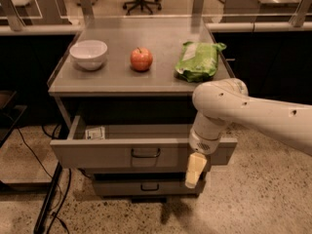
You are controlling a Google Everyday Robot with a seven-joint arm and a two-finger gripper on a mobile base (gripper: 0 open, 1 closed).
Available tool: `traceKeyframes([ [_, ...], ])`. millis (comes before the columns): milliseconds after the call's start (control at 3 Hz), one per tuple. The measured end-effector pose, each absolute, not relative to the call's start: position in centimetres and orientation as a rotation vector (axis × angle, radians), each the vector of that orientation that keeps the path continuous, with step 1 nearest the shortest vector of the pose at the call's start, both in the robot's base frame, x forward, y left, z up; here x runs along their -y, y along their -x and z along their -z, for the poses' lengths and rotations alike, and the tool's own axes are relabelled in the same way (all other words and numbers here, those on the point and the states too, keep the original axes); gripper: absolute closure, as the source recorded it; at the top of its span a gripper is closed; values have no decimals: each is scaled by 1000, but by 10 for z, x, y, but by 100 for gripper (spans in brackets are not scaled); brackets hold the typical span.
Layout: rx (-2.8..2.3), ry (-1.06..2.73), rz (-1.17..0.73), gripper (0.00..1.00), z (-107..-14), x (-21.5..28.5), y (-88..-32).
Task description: Open top drawer
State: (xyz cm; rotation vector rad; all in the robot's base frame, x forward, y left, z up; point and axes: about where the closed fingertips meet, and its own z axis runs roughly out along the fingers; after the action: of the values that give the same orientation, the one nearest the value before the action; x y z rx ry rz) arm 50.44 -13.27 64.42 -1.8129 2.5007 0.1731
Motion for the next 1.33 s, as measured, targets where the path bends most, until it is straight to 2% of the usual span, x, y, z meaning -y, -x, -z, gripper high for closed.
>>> traceKeyframes([
  [333, -2501, 1813, -173, 0, -645, 133, -505],
  [667, -2577, 1814, -200, 0, -641, 157, -462],
  [1000, -2577, 1814, -200, 0, -643, 157, -463],
  [1333, -2660, 1797, -222, 0, -641, 180, -424],
])
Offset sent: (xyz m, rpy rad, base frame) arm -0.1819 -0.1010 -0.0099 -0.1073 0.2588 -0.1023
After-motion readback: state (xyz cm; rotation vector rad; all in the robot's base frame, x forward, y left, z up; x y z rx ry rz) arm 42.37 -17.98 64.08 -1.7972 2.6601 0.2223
